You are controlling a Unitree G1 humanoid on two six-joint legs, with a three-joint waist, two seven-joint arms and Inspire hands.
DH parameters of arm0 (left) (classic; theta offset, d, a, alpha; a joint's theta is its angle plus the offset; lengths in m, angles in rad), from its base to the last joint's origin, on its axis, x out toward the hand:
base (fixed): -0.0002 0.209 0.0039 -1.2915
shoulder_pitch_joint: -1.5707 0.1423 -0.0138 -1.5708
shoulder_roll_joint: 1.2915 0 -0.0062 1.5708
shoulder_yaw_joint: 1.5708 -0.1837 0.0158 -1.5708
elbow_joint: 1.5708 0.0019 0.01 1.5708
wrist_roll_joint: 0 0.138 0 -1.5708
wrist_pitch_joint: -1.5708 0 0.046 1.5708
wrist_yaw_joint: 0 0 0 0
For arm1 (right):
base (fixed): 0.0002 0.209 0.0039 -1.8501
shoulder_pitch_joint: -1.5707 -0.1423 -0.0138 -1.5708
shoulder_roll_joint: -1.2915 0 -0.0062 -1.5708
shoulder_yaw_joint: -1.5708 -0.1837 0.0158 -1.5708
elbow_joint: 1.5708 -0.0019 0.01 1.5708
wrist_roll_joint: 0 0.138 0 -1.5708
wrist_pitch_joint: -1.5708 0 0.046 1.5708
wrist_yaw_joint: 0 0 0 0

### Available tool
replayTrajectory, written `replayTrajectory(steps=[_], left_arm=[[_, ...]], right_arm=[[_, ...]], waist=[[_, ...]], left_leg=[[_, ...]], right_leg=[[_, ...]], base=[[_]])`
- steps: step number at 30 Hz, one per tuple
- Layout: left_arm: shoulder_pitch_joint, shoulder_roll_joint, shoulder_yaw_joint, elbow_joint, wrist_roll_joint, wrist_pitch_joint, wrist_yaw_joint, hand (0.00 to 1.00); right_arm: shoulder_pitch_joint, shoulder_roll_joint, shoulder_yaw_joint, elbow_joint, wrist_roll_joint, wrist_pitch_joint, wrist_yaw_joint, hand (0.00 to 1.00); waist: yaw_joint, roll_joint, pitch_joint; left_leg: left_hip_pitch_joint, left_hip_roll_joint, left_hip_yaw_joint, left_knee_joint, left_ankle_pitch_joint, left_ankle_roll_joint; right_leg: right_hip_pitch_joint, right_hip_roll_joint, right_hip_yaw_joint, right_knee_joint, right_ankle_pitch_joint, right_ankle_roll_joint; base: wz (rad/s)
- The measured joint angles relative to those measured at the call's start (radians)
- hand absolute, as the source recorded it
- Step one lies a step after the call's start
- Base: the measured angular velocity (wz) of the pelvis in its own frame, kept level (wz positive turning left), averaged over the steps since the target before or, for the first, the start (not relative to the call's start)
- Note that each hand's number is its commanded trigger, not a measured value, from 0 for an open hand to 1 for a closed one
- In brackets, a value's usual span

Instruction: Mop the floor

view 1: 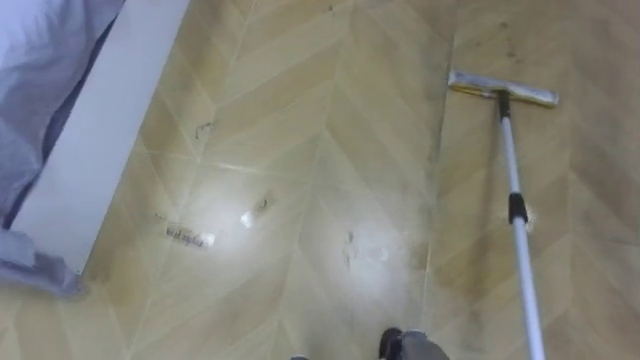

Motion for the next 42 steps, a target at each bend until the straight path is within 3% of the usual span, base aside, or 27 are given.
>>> replayTrajectory(steps=[1, 3, 5, 6, 7, 8, 9, 10, 12, 14, 15, 16, 17, 20, 23, 24, 27, 29, 30, 31, 32, 33, 34, 36, 39, 41, 42], left_arm=[[-0.001, 0.005, -0.019, -0.003, -0.016, -0.006, 0.005, 0.0], [0.003, 0.009, -0.034, -0.011, -0.017, -0.02, 0.007, 0.0], [0.016, 0.011, -0.035, -0.021, -0.015, -0.027, 0.007, 0.0], [0.034, 0.011, -0.027, -0.043, -0.011, -0.027, 0.006, 0.0], [0.056, 0.012, -0.023, -0.057, -0.01, -0.028, -0.004, 0.0], [0.059, 0.011, -0.023, -0.057, -0.008, -0.03, -0.012, 0.0], [0.061, 0.015, -0.021, -0.053, -0.006, -0.028, -0.032, 0.0], [0.058, 0.018, -0.016, -0.05, -0.004, -0.026, -0.05, 0.0], [0.042, 0.018, -0.015, -0.051, 0.003, -0.027, -0.071, 0.0], [0.021, 0.015, -0.014, -0.05, 0.018, -0.038, -0.079, 0.0], [0.012, 0.013, -0.012, -0.051, 0.021, -0.047, -0.08, 0.0], [0.008, 0.013, 0.007, -0.051, 0.028, -0.058, -0.078, 0.0], [0.007, 0.014, 0.014, -0.051, 0.029, -0.06, -0.075, 0.0], [-0.002, 0.011, 0.011, -0.051, 0.046, -0.061, -0.065, 0.0], [-0.001, 0.008, 0.006, -0.05, 0.047, -0.044, -0.05, 0.0], [-0.001, 0.004, 0.005, -0.05, 0.059, -0.041, -0.046, 0.0], [0.008, -0.004, -0.006, -0.049, 0.06, -0.019, -0.043, 0.0], [0.009, 0.001, -0.006, -0.051, 0.041, -0.008, -0.04, 0.0], [0.015, 0.008, -0.006, -0.053, 0.016, -0.008, -0.032, 0.0], [0.034, 0.017, -0.008, -0.068, -0.004, -0.009, -0.02, 0.0], [0.047, 0.022, -0.009, -0.082, -0.013, -0.011, -0.015, 0.0], [0.064, 0.025, -0.01, -0.094, -0.016, -0.014, -0.009, 0.0], [0.082, 0.025, -0.007, -0.105, -0.013, -0.015, -0.009, 0.0], [0.107, 0.025, -0.006, -0.137, -0.011, -0.014, -0.01, 0.0], [0.123, 0.025, -0.001, -0.149, -0.006, -0.009, -0.039, 0.0], [0.125, 0.027, 0.004, -0.143, -0.006, -0.01, -0.068, 0.0], [0.115, 0.026, 0.001, -0.137, -0.006, -0.01, -0.084, 0.0]], right_arm=[[-0.058, -0.01, 0.006, -0.01, 0.002, -0.003, 0.003, 1.0], [-0.148, -0.022, 0.022, -0.024, 0.025, -0.019, 0.014, 1.0], [-0.222, -0.034, 0.022, -0.035, 0.045, -0.04, 0.028, 1.0], [-0.255, -0.037, 0.022, -0.053, 0.063, -0.046, 0.034, 1.0], [-0.271, -0.04, 0.02, -0.066, 0.072, -0.048, 0.039, 1.0], [-0.271, -0.042, 0.016, -0.068, 0.074, -0.048, 0.046, 1.0], [-0.259, -0.046, 0.016, -0.069, 0.075, -0.047, 0.058, 1.0], [-0.228, -0.052, 0.016, -0.069, 0.076, -0.048, 0.068, 1.0], [-0.152, -0.073, 0.019, -0.059, 0.077, -0.057, 0.08, 1.0], [-0.089, -0.092, 0.038, -0.025, 0.062, -0.066, 0.08, 1.0], [-0.04, -0.104, 0.039, -0.015, 0.03, -0.066, 0.069, 1.0], [0.003, -0.103, 0.039, -0.016, 0.012, -0.066, 0.047, 1.0], [0.02, -0.099, 0.037, -0.016, 0.003, -0.066, 0.039, 1.0], [0.065, -0.067, 0.038, -0.021, -0.002, -0.067, -0.01, 1.0], [0.071, 0.001, 0.019, -0.024, -0.009, -0.065, -0.042, 1.0], [0.072, 0.017, 0.009, -0.024, -0.008, -0.064, -0.045, 1.0], [0.044, 0.013, -0.001, -0.029, -0.007, -0.048, -0.048, 1.0], [-0.001, -0.005, -0.005, -0.031, -0.008, -0.043, -0.046, 1.0], [-0.043, -0.017, -0.004, -0.028, -0.007, -0.045, -0.042, 1.0], [-0.09, -0.026, -0.001, -0.031, -0.007, -0.047, -0.036, 1.0], [-0.117, -0.029, -0.001, -0.034, -0.005, -0.047, -0.033, 1.0], [-0.166, -0.035, 0.009, -0.036, 0.016, -0.048, -0.029, 1.0], [-0.207, -0.041, 0.015, -0.052, 0.039, -0.051, -0.024, 1.0], [-0.244, -0.047, 0.017, -0.085, 0.077, -0.059, -0.017, 1.0], [-0.267, -0.051, 0.016, -0.101, 0.112, -0.059, 0.006, 1.0], [-0.231, -0.047, 0.02, -0.096, 0.126, -0.058, 0.023, 1.0], [-0.182, -0.051, 0.028, -0.096, 0.142, -0.062, 0.032, 1.0]], waist=[[0.014, -0.02, 0.0066], [0.05, -0.063, 0.0193], [0.074, -0.069, 0.0187], [0.082, -0.074, 0.0216], [0.083, -0.072, 0.0205], [0.083, -0.068, 0.0196], [0.081, -0.058, 0.0227], [0.072, -0.057, 0.0208], [0.066, -0.048, 0.0186], [0.065, -0.035, 0.0127], [0.059, -0.009, 0.0008], [0.045, 0.013, -0.0029], [0.035, 0.022, -0.0066], [0.005, 0.055, 0.0001], [-0.035, 0.058, 0.0003], [-0.037, 0.056, 0.001], [-0.027, 0.046, 0.004], [-0.005, 0.038, 0.0036], [0.02, 0.027, 0.0063], [0.038, 0.002, 0.0117], [0.043, -0.001, 0.0081], [0.048, -0.022, 0.0152], [0.054, -0.029, 0.0159], [0.068, -0.046, 0.0253], [0.081, -0.055, 0.0255], [0.075, -0.066, 0.0228], [0.064, -0.068, 0.0177]], left_leg=[[-0.059, 0.006, 0.0, 0.104, 0.107, -0.004], [-0.138, 0.011, 0.0, 0.206, 0.262, -0.022], [-0.2, 0.041, 0.003, 0.169, 0.182, -0.005], [-0.213, 0.039, 0.002, 0.03, 0.12, -0.004], [-0.202, 0.035, 0.0, -0.164, 0.096, -0.008], [-0.19, 0.036, -0.002, -0.263, 0.098, -0.009], [-0.165, 0.035, 0.005, -0.394, 0.123, 0.032], [-0.143, 0.016, 0.011, -0.401, 0.105, 0.063], [-0.11, -0.018, 0.02, -0.398, 0.064, 0.089], [-0.079, -0.048, 0.037, -0.39, 0.026, 0.114], [-0.063, -0.06, 0.034, -0.381, -0.003, 0.124], [-0.042, -0.076, 0.023, -0.382, -0.024, 0.132], [-0.034, -0.08, 0.019, -0.384, -0.034, 0.134], [0.012, -0.089, -0.008, -0.41, -0.06, 0.135], [0.064, -0.091, -0.042, -0.447, -0.085, 0.113], [0.089, -0.092, -0.057, -0.444, -0.104, 0.099], [0.117, -0.082, -0.072, -0.38, -0.135, 0.058], [0.052, -0.052, -0.051, -0.209, -0.111, 0.017], [0.0, -0.018, -0.029, -0.073, -0.062, -0.006], [-0.047, 0.004, -0.023, 0.034, 0.008, -0.012], [-0.068, 0.009, -0.024, 0.079, 0.052, -0.014], [-0.099, 0.016, -0.025, 0.136, 0.089, -0.024], [-0.135, 0.03, -0.023, 0.143, 0.076, -0.017], [-0.172, 0.033, -0.013, 0.044, 0.038, -0.009], [-0.177, 0.016, -0.016, -0.32, 0.042, -0.02], [-0.156, -0.002, -0.011, -0.431, 0.12, 0.015], [-0.12, -0.015, 0.007, -0.435, 0.109, 0.052]], right_leg=[[0.0, 0.002, 0.012, 0.039, -0.034, -0.008], [0.0, 0.01, 0.035, 0.065, -0.063, -0.02], [0.008, 0.027, 0.04, 0.065, -0.073, -0.02], [0.024, 0.032, 0.043, 0.059, -0.085, -0.016], [0.051, 0.034, 0.035, 0.041, -0.097, -0.011], [0.069, 0.034, 0.029, 0.028, -0.106, -0.008], [0.115, 0.031, 0.018, 0.003, -0.125, 0.002], [0.151, 0.018, 0.014, -0.018, -0.143, 0.024], [0.182, -0.009, 0.025, -0.015, -0.152, 0.042], [0.159, -0.034, 0.045, 0.085, -0.112, 0.086], [0.131, -0.039, 0.063, 0.167, -0.051, 0.095], [0.092, -0.04, 0.083, 0.254, 0.015, 0.102], [0.069, -0.038, 0.087, 0.279, 0.023, 0.103], [-0.064, -0.021, 0.077, 0.21, 0.001, 0.098], [-0.104, -0.014, 0.046, -0.106, 0.052, 0.066], [-0.099, -0.01, 0.029, -0.145, 0.104, 0.052], [-0.05, -0.019, -0.005, -0.111, 0.107, 0.009], [-0.051, -0.006, -0.009, -0.049, 0.05, -0.008], [-0.052, 0.01, -0.004, -0.004, 0.017, -0.016], [-0.051, 0.021, 0.006, 0.035, -0.017, -0.026], [-0.048, 0.022, 0.008, 0.053, -0.034, -0.032], [-0.039, 0.031, 0.014, 0.072, -0.058, -0.038], [-0.029, 0.037, 0.014, 0.083, -0.075, -0.045], [-0.003, 0.038, 0.017, 0.077, -0.091, -0.047], [0.066, 0.037, 0.017, 0.024, -0.115, -0.03], [0.126, 0.02, 0.016, -0.002, -0.141, -0.007], [0.172, 0.001, 0.009, -0.023, -0.157, 0.014]], base=[[-0.12], [-0.24], [-0.21], [0.0], [0.1], [0.18], [0.31], [0.4], [0.44], [0.15], [0.06], [0.1], [0.0], [-0.22], [0.05], [0.25], [0.13], [-0.06], [-0.34], [-0.33], [-0.14], [0.0], [0.0], [-0.02], [0.1], [0.22], [0.46]])
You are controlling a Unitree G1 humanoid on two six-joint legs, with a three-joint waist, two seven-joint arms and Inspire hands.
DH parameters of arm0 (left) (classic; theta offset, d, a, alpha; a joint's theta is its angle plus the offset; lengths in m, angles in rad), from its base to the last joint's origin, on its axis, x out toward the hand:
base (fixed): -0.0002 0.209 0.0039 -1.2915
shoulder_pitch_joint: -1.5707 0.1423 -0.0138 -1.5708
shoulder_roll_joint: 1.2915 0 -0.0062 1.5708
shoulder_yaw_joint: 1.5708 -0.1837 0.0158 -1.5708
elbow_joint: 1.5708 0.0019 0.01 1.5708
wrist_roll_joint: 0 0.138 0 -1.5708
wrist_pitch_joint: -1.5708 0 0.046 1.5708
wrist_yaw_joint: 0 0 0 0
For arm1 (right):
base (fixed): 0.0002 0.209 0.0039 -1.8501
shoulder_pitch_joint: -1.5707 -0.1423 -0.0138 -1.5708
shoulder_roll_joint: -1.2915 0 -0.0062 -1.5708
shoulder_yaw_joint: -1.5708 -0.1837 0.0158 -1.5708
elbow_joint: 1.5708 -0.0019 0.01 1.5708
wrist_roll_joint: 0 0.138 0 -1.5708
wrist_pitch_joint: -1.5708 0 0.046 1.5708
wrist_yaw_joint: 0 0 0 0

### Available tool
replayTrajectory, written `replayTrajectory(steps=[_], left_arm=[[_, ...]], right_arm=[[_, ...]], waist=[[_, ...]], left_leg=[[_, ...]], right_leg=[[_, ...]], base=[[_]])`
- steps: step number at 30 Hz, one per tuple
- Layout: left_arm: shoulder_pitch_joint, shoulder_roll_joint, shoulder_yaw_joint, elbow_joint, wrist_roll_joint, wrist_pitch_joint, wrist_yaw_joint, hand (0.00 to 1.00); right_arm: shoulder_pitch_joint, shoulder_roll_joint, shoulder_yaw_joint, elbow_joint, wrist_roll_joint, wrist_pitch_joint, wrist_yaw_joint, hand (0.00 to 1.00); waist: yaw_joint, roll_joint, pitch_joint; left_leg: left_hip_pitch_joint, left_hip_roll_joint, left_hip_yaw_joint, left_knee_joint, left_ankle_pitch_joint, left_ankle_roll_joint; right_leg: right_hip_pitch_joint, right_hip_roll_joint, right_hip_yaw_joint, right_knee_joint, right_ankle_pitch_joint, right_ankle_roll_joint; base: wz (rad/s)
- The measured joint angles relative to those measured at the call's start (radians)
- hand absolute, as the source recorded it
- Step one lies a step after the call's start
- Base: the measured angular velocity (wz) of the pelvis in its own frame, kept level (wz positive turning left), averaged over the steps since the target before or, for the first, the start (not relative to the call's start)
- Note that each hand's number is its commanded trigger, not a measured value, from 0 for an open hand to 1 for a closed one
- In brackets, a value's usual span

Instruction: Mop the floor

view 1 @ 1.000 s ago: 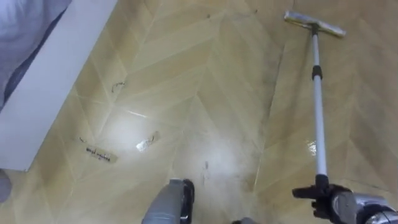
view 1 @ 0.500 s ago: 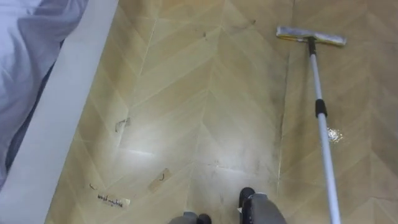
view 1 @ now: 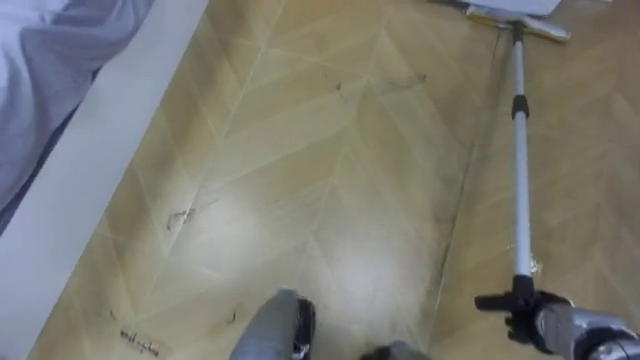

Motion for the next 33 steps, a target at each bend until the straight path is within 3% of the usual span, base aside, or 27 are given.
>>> replayTrajectory(steps=[2, 3, 4, 5, 6, 7, 9, 11, 12, 14, 15, 17, 18, 19, 23, 25, 28, 33], left_arm=[[-0.021, -0.002, -0.003, 0.0, 0.001, -0.002, -0.017, 0.0], [-0.033, -0.007, 0.008, 0.002, 0.001, -0.014, -0.022, 0.0], [-0.044, -0.011, 0.014, 0.01, 0.001, -0.025, -0.023, 0.0], [-0.045, -0.014, 0.014, 0.011, 0.001, -0.03, -0.022, 0.0], [-0.045, -0.023, 0.014, 0.016, 0.002, -0.037, -0.021, 0.0], [-0.045, -0.029, 0.014, 0.018, 0.002, -0.039, -0.01, 0.0], [-0.046, -0.033, 0.013, 0.023, 0.002, -0.04, 0.01, 0.0], [-0.046, -0.038, 0.014, 0.037, 0.003, -0.039, 0.019, 0.0], [-0.044, -0.042, 0.014, 0.045, 0.003, -0.039, 0.02, 0.0], [-0.03, -0.047, 0.015, 0.051, 0.012, -0.032, 0.02, 0.0], [-0.023, -0.061, 0.016, 0.051, 0.016, -0.022, 0.021, 0.0], [-0.018, -0.069, 0.019, 0.051, 0.02, -0.016, 0.021, 0.0], [-0.019, -0.07, 0.026, 0.048, 0.022, -0.016, 0.022, 0.0], [-0.02, -0.07, 0.046, 0.053, 0.027, -0.016, 0.026, 0.0], [-0.019, -0.064, 0.068, 0.084, 0.072, -0.016, 0.037, 0.0], [-0.017, -0.064, 0.088, 0.088, 0.134, -0.01, 0.037, 0.0], [-0.014, -0.062, 0.114, 0.087, 0.21, 0.008, 0.036, 0.0], [-0.02, -0.05, 0.113, 0.087, 0.237, 0.022, 0.037, 0.0]], right_arm=[[0.074, -0.011, 0.009, 0.012, 0.007, -0.018, 0.01, 1.0], [0.124, -0.018, 0.01, 0.031, -0.001, -0.027, 0.012, 1.0], [0.17, -0.019, 0.011, 0.058, -0.025, -0.027, 0.009, 1.0], [0.194, -0.018, 0.011, 0.068, -0.038, -0.026, 0.005, 1.0], [0.254, -0.014, 0.012, 0.076, -0.047, -0.025, -0.016, 1.0], [0.3, 0.0, 0.012, 0.078, -0.062, -0.025, -0.04, 1.0], [0.329, 0.038, 0.013, 0.078, -0.07, -0.025, -0.066, 1.0], [0.346, 0.075, 0.007, 0.077, -0.074, -0.025, -0.072, 1.0], [0.354, 0.095, 0.0, 0.078, -0.074, -0.025, -0.073, 1.0], [0.362, 0.108, -0.004, 0.078, -0.077, -0.024, -0.065, 1.0], [0.368, 0.107, -0.008, 0.078, -0.085, -0.018, -0.062, 1.0], [0.364, 0.107, -0.014, 0.078, -0.11, -0.006, -0.052, 1.0], [0.359, 0.108, -0.017, 0.078, -0.121, 0.0, -0.042, 1.0], [0.357, 0.109, -0.028, 0.077, -0.142, 0.012, -0.029, 1.0], [0.353, 0.107, -0.034, 0.078, -0.2, 0.029, -0.005, 1.0], [0.368, 0.107, -0.035, 0.078, -0.224, 0.034, 0.013, 1.0], [0.375, 0.108, -0.038, 0.078, -0.252, 0.041, 0.035, 1.0], [0.404, 0.112, -0.054, 0.043, -0.313, 0.07, 0.048, 1.0]], waist=[[-0.018, 0.004, -0.0007], [-0.02, 0.016, -0.0076], [-0.023, 0.032, -0.0108], [-0.026, 0.045, -0.0127], [-0.037, 0.068, -0.0233], [-0.045, 0.09, -0.0286], [-0.063, 0.102, -0.0294], [-0.087, 0.107, -0.0254], [-0.093, 0.102, -0.0245], [-0.101, 0.082, -0.0199], [-0.103, 0.079, -0.0165], [-0.098, 0.089, -0.0225], [-0.102, 0.084, -0.021], [-0.103, 0.072, -0.0162], [-0.105, 0.056, -0.0124], [-0.124, 0.047, -0.0109], [-0.129, 0.034, -0.0179], [-0.14, 0.022, -0.0204]], left_leg=[[0.038, -0.028, 0.01, 0.013, -0.035, 0.039], [0.056, -0.039, 0.013, 0.035, -0.068, 0.054], [0.083, -0.05, 0.014, 0.054, -0.104, 0.068], [0.1, -0.057, 0.013, 0.058, -0.119, 0.075], [0.13, -0.07, 0.004, 0.054, -0.141, 0.084], [0.157, -0.072, -0.002, 0.037, -0.154, 0.091], [0.189, -0.071, 0.0, -0.009, -0.154, 0.093], [0.228, -0.068, 0.0, -0.052, -0.151, 0.091], [0.266, -0.068, 0.009, -0.088, -0.148, 0.089], [0.327, -0.073, 0.02, -0.129, -0.15, 0.083], [0.367, -0.063, 0.012, -0.159, -0.152, 0.072], [0.423, -0.046, 0.0, -0.215, -0.141, 0.053], [0.461, -0.039, -0.007, -0.253, -0.131, 0.043], [0.505, -0.033, -0.006, -0.288, -0.126, 0.035], [0.614, -0.011, -0.012, -0.34, -0.131, 0.012], [0.681, -0.008, -0.041, -0.381, -0.125, 0.001], [0.749, -0.009, -0.035, -0.424, -0.117, -0.011], [0.848, 0.001, -0.032, -0.478, -0.109, -0.022]], right_leg=[[0.041, -0.027, 0.001, 0.017, -0.004, 0.017], [0.04, -0.044, -0.002, 0.074, 0.02, 0.055], [0.036, -0.056, 0.002, 0.147, 0.063, 0.078], [0.032, -0.057, 0.008, 0.176, 0.087, 0.082], [0.019, -0.057, 0.028, 0.229, 0.151, 0.09], [-0.001, -0.054, 0.048, 0.264, 0.179, 0.097], [-0.069, -0.051, 0.052, 0.25, 0.174, 0.1], [-0.113, -0.036, 0.062, 0.143, 0.174, 0.098], [-0.116, -0.036, 0.067, 0.02, 0.184, 0.091], [-0.076, -0.03, 0.061, -0.18, 0.278, 0.074], [-0.032, -0.014, 0.049, -0.229, 0.301, 0.07], [0.035, 0.012, 0.033, -0.314, 0.329, 0.058], [0.076, 0.018, 0.02, -0.352, 0.337, 0.05], [0.116, 0.026, 0.015, -0.377, 0.339, 0.046], [0.226, 0.053, 0.009, -0.438, 0.33, 0.027], [0.297, 0.057, -0.014, -0.478, 0.325, 0.021], [0.353, 0.069, -0.008, -0.505, 0.319, 0.013], [0.442, 0.085, -0.002, -0.554, 0.317, 0.008]], base=[[0.43], [0.18], [0.12], [0.09], [0.06], [0.0], [-0.14], [-0.11], [-0.15], [-0.12], [-0.18], [-0.16], [0.0], [0.0], [-0.03], [0.24], [-0.03], [-0.05]])
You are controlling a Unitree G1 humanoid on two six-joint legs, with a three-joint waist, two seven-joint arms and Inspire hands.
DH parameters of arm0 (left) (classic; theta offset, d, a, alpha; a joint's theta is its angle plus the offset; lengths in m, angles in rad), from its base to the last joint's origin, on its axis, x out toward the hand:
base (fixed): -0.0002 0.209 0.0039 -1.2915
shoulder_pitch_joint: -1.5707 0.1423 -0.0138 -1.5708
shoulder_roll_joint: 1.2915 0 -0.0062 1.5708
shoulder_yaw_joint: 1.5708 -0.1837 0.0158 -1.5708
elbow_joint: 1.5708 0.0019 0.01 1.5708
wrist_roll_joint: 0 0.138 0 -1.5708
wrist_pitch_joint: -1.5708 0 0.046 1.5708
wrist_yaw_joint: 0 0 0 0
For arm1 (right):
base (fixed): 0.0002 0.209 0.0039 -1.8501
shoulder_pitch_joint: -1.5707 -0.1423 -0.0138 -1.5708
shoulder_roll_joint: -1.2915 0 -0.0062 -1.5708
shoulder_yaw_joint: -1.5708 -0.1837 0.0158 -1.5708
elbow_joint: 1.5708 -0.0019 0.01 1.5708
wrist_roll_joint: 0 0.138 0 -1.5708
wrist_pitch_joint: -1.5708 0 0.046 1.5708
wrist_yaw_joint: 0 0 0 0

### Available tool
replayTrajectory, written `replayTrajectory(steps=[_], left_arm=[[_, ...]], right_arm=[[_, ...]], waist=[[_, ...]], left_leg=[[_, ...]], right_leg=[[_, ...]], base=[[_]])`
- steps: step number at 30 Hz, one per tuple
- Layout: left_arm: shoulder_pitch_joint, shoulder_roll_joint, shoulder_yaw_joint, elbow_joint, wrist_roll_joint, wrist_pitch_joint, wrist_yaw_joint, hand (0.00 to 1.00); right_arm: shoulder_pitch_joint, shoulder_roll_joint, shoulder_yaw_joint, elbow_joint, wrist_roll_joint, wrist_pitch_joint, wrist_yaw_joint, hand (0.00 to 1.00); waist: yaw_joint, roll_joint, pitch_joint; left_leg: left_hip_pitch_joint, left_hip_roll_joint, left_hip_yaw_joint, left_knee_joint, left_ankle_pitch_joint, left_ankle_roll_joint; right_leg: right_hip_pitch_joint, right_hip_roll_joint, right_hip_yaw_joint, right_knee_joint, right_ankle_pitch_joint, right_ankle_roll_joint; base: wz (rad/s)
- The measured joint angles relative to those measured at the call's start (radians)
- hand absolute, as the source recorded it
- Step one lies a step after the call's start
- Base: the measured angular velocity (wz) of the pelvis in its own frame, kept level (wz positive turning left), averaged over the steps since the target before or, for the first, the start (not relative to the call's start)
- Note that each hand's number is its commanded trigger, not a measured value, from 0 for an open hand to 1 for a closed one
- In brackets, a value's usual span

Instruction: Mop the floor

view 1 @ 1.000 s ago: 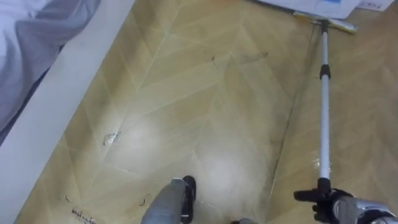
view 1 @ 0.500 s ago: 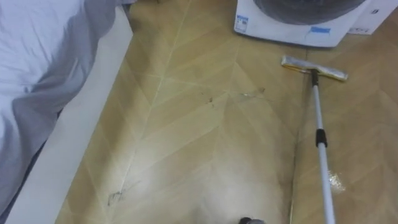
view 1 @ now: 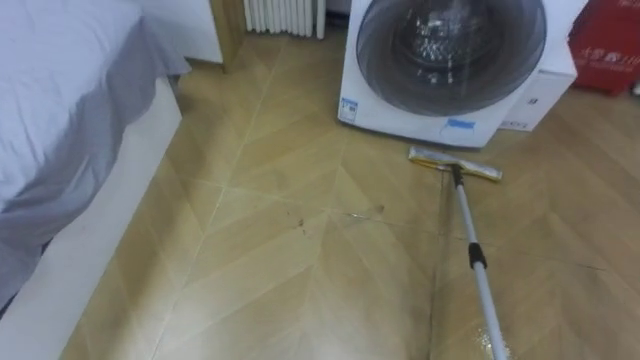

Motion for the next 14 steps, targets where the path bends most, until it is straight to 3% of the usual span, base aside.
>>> replayTrajectory(steps=[3, 7, 14], left_arm=[[0.012, 0.0, 0.017, 0.001, 0.0, 0.005, 0.0, 0.0], [0.044, -0.004, 0.05, -0.002, 0.014, 0.011, -0.005, 0.0], [0.045, -0.002, 0.062, -0.023, 0.092, 0.029, -0.023, 0.0]], right_arm=[[0.014, 0.01, -0.027, -0.01, -0.051, 0.007, 0.001, 1.0], [0.045, 0.031, -0.049, -0.051, -0.084, 0.02, -0.003, 1.0], [0.042, 0.039, -0.07, -0.066, -0.114, 0.026, 0.006, 1.0]], waist=[[-0.005, 0.001, 0.001], [-0.007, 0.006, -0.0095], [-0.011, 0.002, -0.0061]], left_leg=[[0.052, 0.005, 0.001, -0.02, 0.001, -0.002], [0.101, 0.009, 0.0, -0.04, 0.001, -0.002], [0.123, 0.009, 0.007, -0.048, 0.001, -0.002]], right_leg=[[0.059, 0.014, 0.004, -0.038, 0.004, -0.001], [0.109, 0.019, 0.012, -0.066, 0.009, -0.001], [0.122, 0.02, 0.017, -0.06, 0.011, 0.001]], base=[[-0.05], [-0.04], [-0.02]])
